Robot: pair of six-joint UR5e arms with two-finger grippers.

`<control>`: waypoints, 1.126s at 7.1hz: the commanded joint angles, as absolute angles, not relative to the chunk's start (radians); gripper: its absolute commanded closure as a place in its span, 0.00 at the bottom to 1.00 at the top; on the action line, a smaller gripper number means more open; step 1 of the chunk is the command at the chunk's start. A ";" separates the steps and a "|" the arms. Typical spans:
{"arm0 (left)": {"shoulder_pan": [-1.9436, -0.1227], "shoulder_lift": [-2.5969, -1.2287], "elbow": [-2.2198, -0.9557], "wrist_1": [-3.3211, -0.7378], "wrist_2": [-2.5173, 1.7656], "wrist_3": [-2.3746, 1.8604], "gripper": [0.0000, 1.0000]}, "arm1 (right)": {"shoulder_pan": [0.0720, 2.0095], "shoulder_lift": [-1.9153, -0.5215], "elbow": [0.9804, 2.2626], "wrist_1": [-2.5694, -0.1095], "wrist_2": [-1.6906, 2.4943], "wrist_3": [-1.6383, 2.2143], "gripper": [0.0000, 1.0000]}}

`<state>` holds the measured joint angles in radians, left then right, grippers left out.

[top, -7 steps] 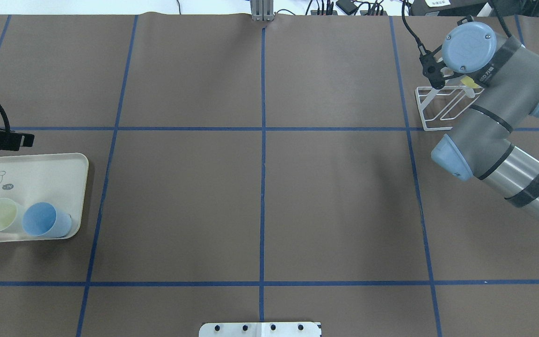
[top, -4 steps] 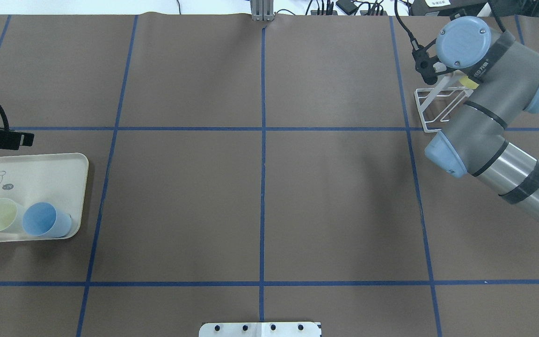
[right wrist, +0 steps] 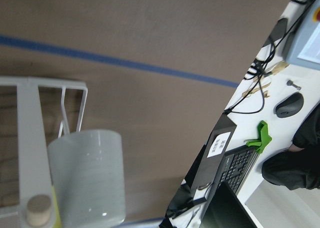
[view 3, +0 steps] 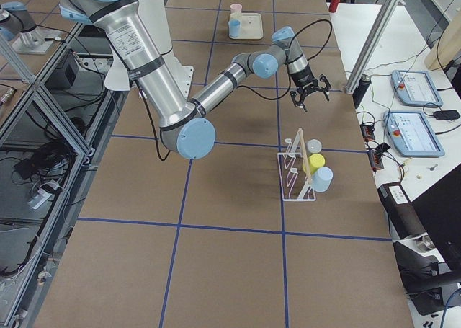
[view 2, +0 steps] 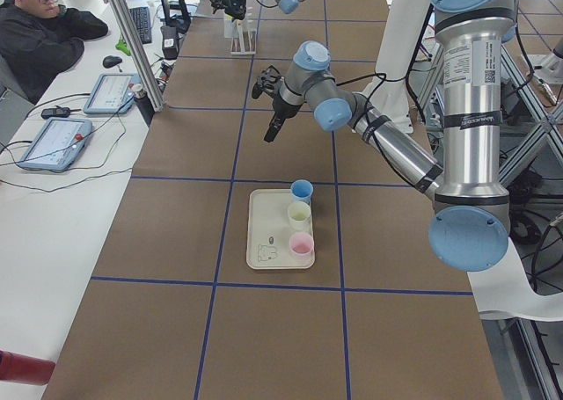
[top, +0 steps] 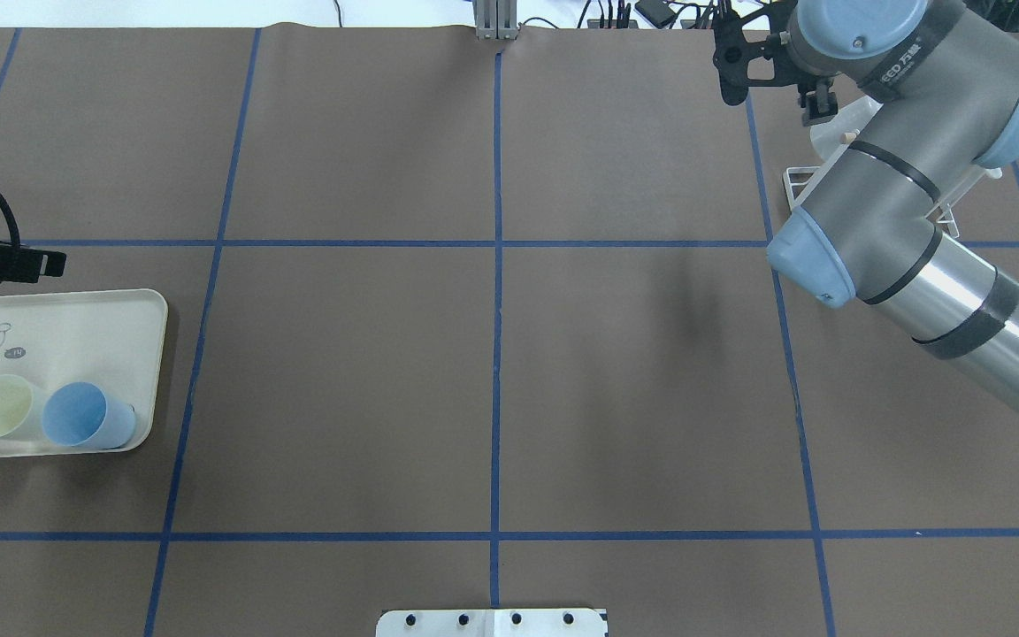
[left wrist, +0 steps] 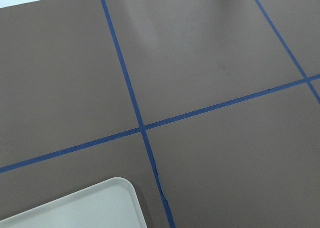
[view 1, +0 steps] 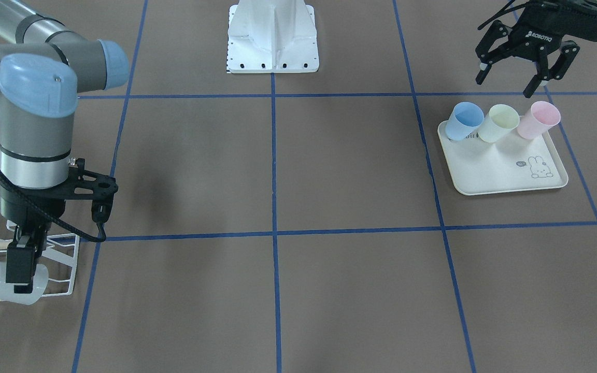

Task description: Transfer IKEA cup to right arm and place on rack

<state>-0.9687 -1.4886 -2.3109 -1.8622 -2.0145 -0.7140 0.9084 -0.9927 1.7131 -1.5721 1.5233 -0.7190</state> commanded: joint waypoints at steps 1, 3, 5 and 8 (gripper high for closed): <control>-0.962 -1.488 -2.284 -1.862 -2.003 -0.709 0.00 | 0.829 -0.991 1.846 -1.562 1.632 -0.291 0.01; -0.960 -1.462 -2.226 -1.862 -2.000 -0.700 0.00 | 0.700 -1.005 1.861 -1.348 1.632 0.121 0.01; -0.960 -1.320 -2.201 -2.049 -1.974 -0.693 0.00 | 0.606 -0.985 1.870 -1.325 1.621 0.275 0.01; -0.953 -1.153 -2.105 -2.335 -1.973 -0.689 0.00 | 0.513 -0.982 1.870 -1.325 1.579 0.394 0.01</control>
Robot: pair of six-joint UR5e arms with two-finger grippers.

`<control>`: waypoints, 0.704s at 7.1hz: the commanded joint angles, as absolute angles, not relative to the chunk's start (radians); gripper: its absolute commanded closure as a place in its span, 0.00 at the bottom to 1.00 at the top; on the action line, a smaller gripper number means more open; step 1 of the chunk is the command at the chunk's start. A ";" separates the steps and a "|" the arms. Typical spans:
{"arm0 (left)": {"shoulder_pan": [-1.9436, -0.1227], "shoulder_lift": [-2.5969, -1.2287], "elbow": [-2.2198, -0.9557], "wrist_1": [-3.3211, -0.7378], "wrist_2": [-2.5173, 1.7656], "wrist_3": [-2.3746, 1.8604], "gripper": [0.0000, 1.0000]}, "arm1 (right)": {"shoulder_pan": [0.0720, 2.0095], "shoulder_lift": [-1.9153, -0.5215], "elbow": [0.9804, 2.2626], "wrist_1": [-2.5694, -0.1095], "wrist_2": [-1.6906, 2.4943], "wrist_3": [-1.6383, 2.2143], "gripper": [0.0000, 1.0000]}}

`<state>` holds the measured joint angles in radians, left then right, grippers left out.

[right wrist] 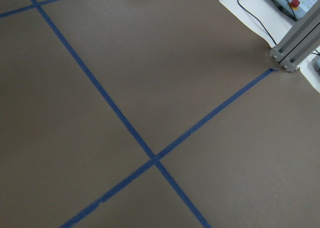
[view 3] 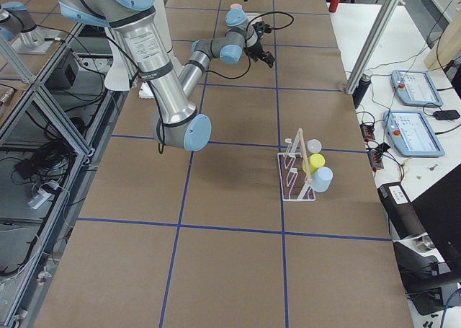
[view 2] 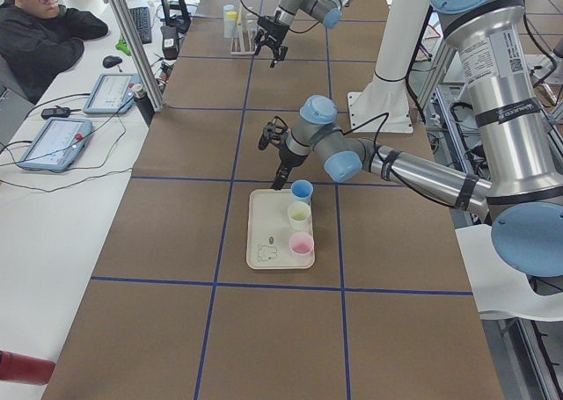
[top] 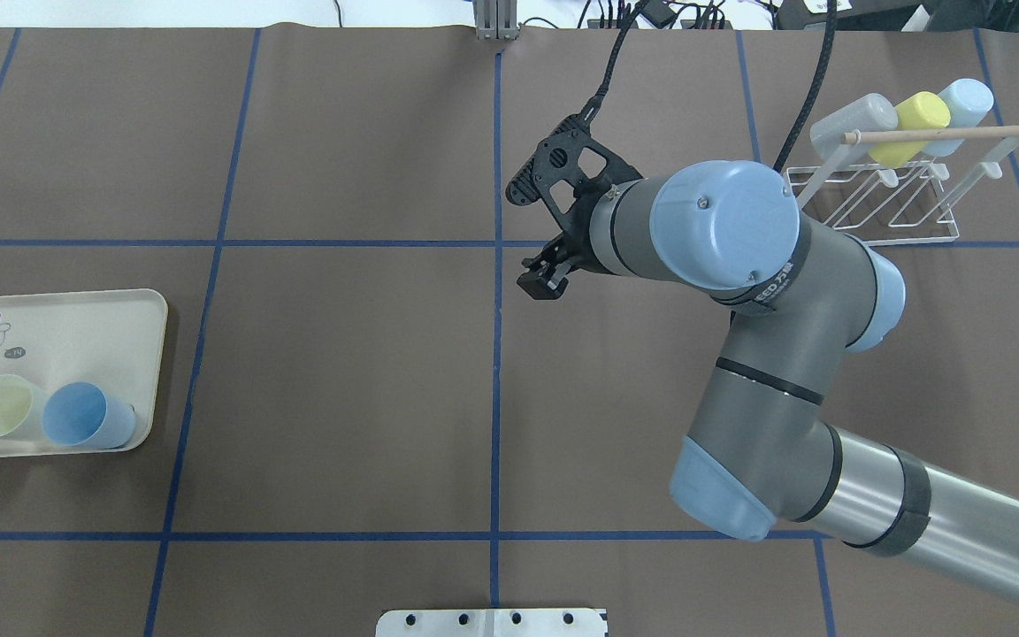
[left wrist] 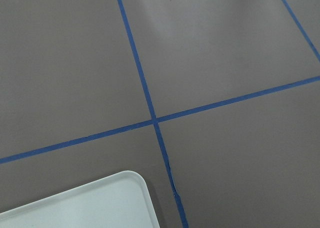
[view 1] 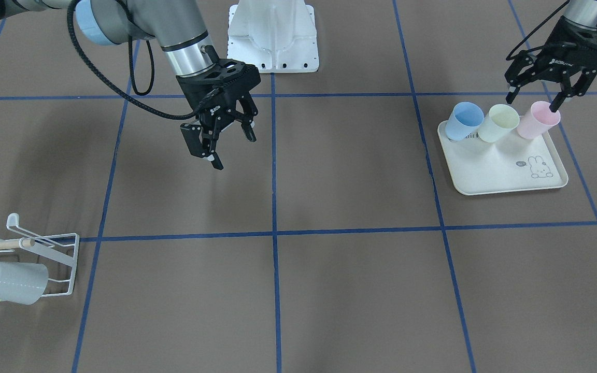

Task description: Transfer IKEA cup to right arm and place on rack

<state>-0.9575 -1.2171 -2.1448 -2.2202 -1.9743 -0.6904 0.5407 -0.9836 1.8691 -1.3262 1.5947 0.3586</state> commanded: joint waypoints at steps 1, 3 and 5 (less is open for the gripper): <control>-0.930 -1.137 -2.047 -2.420 -1.958 -0.689 0.00 | 0.508 -0.979 1.870 -1.325 1.578 0.399 0.01; -0.872 -1.135 -1.939 -2.527 -1.887 -0.701 0.00 | 0.500 -0.976 1.870 -1.325 1.578 0.400 0.01; -0.818 -1.135 -1.902 -2.565 -1.872 -0.703 0.00 | 0.494 -0.976 1.870 -1.325 1.574 0.400 0.01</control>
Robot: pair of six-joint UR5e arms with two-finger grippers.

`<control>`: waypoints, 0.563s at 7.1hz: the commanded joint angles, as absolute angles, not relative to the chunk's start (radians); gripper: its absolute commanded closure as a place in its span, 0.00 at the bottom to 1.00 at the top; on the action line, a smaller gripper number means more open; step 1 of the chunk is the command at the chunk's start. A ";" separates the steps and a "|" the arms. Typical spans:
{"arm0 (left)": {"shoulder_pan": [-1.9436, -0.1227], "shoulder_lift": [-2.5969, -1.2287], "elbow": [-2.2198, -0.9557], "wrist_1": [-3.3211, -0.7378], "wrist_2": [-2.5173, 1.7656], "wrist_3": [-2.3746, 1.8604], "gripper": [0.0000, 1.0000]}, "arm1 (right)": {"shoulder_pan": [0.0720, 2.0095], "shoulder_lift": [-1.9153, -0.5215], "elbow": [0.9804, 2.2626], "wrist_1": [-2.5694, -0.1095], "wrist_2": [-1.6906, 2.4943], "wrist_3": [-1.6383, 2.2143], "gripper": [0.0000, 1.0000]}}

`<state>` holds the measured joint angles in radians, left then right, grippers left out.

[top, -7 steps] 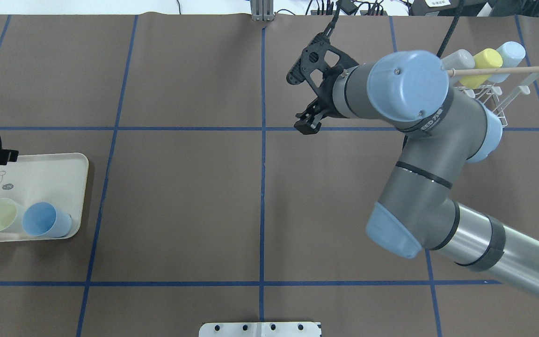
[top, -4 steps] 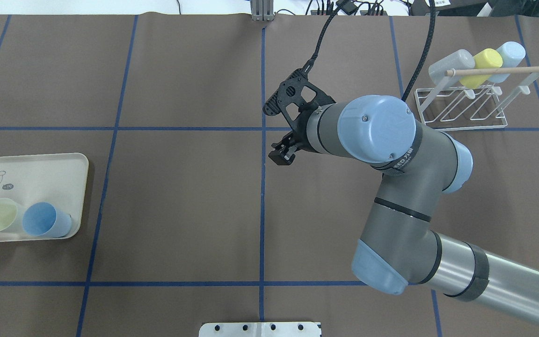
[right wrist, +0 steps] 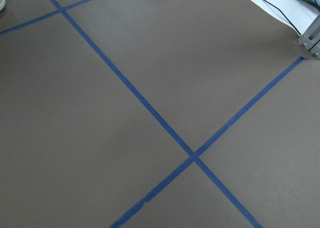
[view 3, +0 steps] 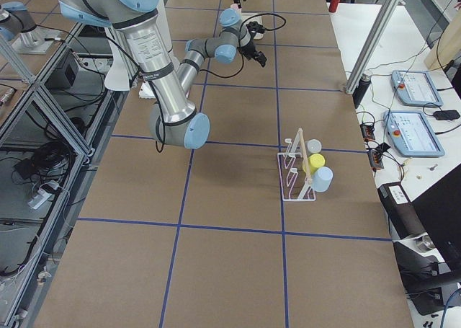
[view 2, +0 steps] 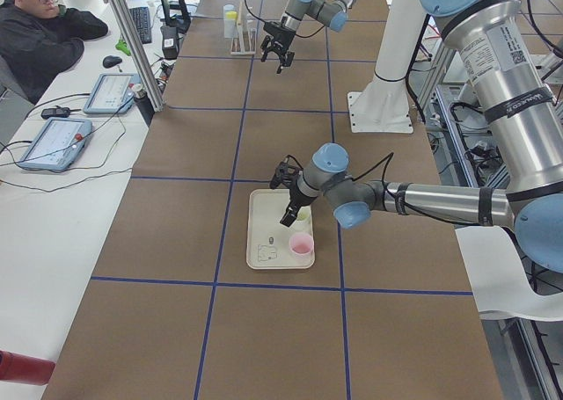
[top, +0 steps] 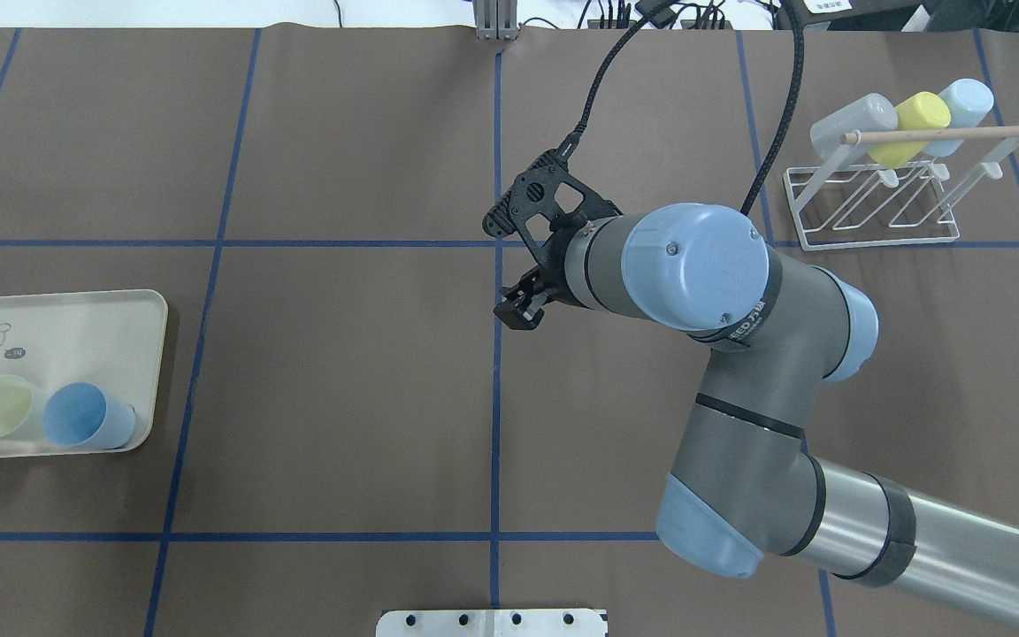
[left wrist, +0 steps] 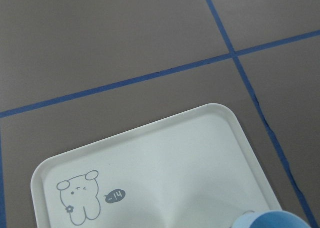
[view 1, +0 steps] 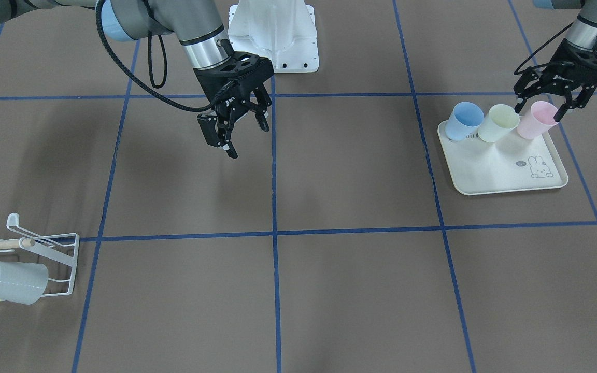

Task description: Transfer IKEA cup to right arm and place on rack

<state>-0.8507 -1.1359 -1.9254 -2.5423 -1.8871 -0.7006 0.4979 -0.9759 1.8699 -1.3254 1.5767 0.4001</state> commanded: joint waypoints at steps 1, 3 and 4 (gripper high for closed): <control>-0.786 -1.137 -1.893 -2.566 -1.858 -0.703 0.00 | 0.492 -0.976 1.870 -1.325 1.572 0.400 0.01; -0.747 -1.137 -1.891 -2.566 -1.849 -0.701 0.13 | 0.489 -0.976 1.870 -1.325 1.572 0.400 0.01; -0.742 -1.140 -1.884 -2.569 -1.850 -0.701 0.41 | 0.489 -0.977 1.870 -1.325 1.572 0.399 0.01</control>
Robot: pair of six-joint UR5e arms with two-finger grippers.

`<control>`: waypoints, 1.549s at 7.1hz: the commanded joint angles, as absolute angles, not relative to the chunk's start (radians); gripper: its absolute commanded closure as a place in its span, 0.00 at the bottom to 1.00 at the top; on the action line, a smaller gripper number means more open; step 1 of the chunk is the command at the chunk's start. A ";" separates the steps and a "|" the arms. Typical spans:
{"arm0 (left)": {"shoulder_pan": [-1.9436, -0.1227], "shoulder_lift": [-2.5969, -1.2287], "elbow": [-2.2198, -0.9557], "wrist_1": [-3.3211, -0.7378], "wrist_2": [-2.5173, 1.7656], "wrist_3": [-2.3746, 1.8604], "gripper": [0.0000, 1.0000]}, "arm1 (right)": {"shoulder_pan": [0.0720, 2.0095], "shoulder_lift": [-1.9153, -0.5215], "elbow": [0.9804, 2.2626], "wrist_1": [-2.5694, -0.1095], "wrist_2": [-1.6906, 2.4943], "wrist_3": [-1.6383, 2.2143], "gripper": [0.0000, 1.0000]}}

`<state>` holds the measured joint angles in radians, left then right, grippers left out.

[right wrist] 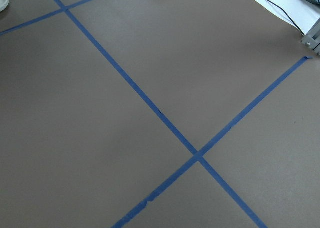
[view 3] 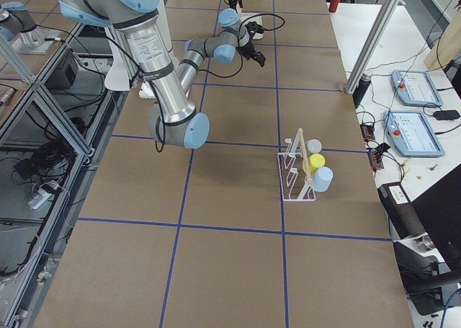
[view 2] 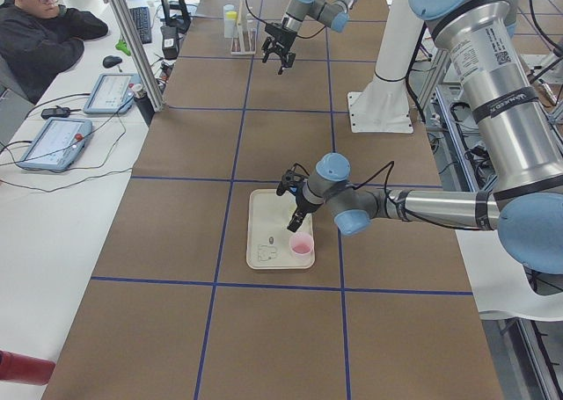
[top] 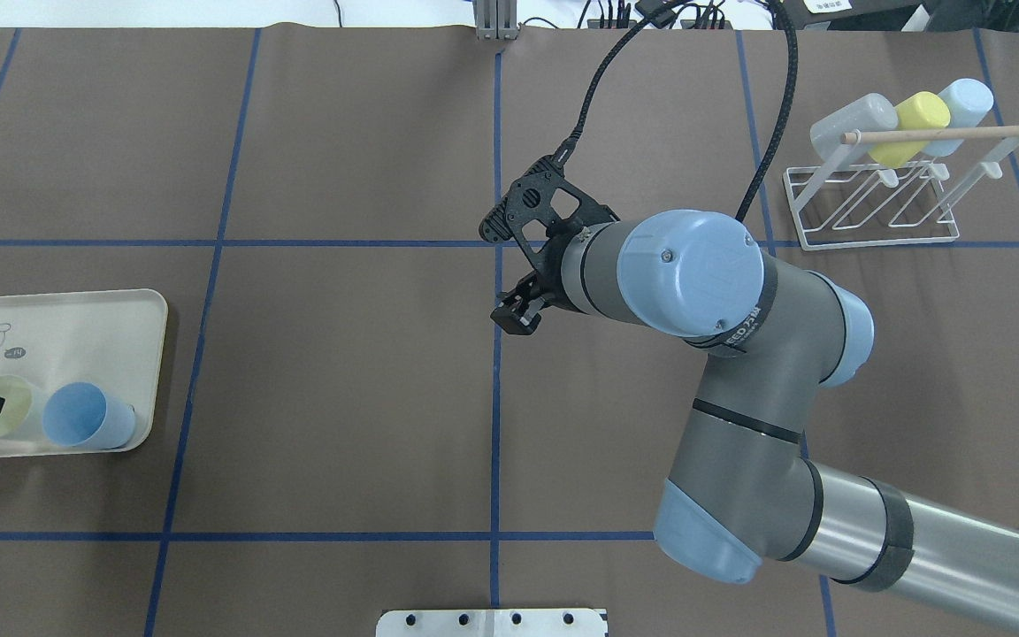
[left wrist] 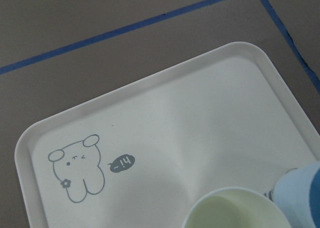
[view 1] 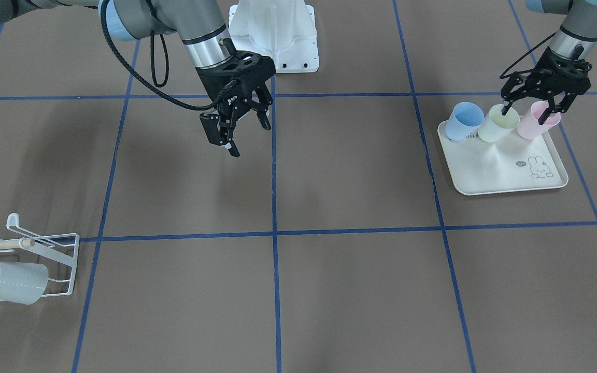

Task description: Transfer IKEA cup to right arm and place on rack

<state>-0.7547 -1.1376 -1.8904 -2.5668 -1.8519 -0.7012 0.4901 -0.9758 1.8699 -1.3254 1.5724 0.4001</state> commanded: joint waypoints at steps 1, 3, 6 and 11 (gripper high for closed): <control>-0.742 -1.143 -1.872 -2.583 -1.850 -0.701 0.65 | 0.486 -0.977 1.870 -1.325 1.572 0.399 0.01; -0.744 -1.149 -1.835 -2.663 -1.851 -0.696 0.99 | 0.483 -0.976 1.870 -1.325 1.569 0.399 0.01; -0.762 -1.143 -1.880 -2.663 -1.940 -0.690 1.00 | 0.476 -0.976 1.870 -1.321 1.572 0.399 0.01; -1.114 -1.218 -2.140 -2.343 -2.198 -0.543 1.00 | 0.402 -0.982 1.852 -1.219 1.447 0.399 0.01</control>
<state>-1.0866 -1.1803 -2.0219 -2.5020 -2.1611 -0.5367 0.4325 -0.9762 1.8629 -1.2902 1.4803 0.3995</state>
